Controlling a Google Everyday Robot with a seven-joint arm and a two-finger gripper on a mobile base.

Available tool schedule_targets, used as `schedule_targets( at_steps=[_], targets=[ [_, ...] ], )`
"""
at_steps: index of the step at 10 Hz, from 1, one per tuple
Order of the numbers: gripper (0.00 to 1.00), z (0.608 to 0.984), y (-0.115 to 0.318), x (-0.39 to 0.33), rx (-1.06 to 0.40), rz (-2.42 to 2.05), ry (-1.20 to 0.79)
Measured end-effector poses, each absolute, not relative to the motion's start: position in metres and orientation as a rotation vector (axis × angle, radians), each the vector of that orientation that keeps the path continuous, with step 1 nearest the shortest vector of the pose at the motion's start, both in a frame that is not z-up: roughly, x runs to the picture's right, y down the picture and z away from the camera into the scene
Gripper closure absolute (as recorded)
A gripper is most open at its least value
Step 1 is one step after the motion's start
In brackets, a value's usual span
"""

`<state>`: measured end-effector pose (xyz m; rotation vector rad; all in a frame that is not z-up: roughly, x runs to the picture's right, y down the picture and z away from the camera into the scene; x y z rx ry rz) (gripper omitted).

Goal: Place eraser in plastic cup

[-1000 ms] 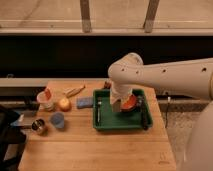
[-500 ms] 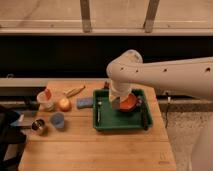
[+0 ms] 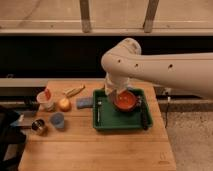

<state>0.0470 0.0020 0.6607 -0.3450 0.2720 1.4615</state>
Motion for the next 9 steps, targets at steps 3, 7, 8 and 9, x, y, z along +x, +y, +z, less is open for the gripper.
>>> schedule_targets(
  at_steps=[3, 7, 8, 9],
  targets=[
    [1.0, 0.656, -0.009, -0.005, -0.4, 1.363, 0.193],
    [1.0, 0.651, -0.017, -0.086, -0.513, 1.21, 0.068],
    [1.0, 0.647, -0.016, -0.111, -0.548, 1.154, 0.036],
    [1.0, 0.643, -0.014, -0.131, -0.58, 1.106, 0.011]
  ],
)
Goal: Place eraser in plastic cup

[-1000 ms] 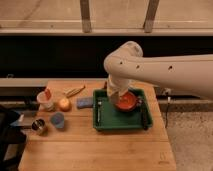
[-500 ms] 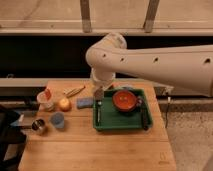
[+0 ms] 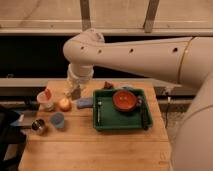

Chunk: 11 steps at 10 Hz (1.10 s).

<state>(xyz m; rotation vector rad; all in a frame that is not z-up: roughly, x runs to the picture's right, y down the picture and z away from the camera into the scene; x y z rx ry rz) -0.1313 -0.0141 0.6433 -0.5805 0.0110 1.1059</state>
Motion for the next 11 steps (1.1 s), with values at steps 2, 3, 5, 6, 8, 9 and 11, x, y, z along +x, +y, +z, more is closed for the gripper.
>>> schedule_targets(
  at_steps=[2, 3, 5, 6, 8, 9, 11],
  targets=[
    [1.0, 0.633, -0.01, -0.16, -0.654, 1.016, -0.044],
    [1.0, 0.63, -0.009, -0.167, -0.672, 0.993, -0.061],
    [1.0, 0.629, -0.009, -0.168, -0.677, 0.986, -0.064],
    [1.0, 0.629, -0.009, -0.168, -0.677, 0.988, -0.064],
    [1.0, 0.629, -0.009, -0.169, -0.678, 0.986, -0.064],
    [1.0, 0.63, -0.008, -0.168, -0.678, 0.987, -0.063],
    [1.0, 0.634, -0.003, -0.174, -0.692, 0.971, -0.056]
  ],
)
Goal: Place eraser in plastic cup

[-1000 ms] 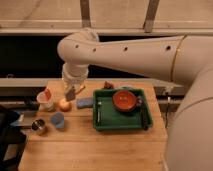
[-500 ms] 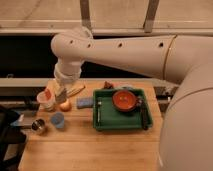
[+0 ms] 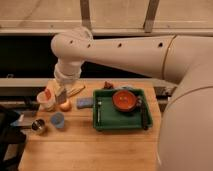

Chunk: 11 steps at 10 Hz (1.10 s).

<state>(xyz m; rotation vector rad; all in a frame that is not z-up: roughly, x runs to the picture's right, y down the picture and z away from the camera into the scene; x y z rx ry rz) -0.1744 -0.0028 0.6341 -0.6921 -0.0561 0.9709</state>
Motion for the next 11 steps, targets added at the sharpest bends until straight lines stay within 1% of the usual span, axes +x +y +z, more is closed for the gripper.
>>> schedule_targets(
  at_steps=[3, 8, 11],
  targets=[
    [1.0, 0.645, 0.015, -0.191, -0.734, 0.939, -0.033],
    [1.0, 0.673, 0.052, -0.218, -0.846, 0.882, 0.005],
    [1.0, 0.684, 0.064, -0.23, -0.891, 0.858, 0.021]
  ],
)
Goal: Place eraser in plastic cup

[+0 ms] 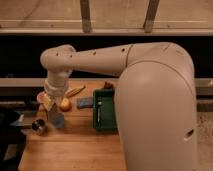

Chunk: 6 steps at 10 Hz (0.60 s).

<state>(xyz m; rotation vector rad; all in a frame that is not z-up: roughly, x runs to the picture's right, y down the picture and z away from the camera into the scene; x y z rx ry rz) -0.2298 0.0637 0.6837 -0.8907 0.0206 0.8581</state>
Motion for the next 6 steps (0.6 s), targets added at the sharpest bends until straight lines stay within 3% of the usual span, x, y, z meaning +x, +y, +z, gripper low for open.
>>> schedule_targets(
  at_steps=[6],
  targets=[
    [1.0, 0.708, 0.072, -0.222, -0.917, 0.888, 0.065]
  ],
)
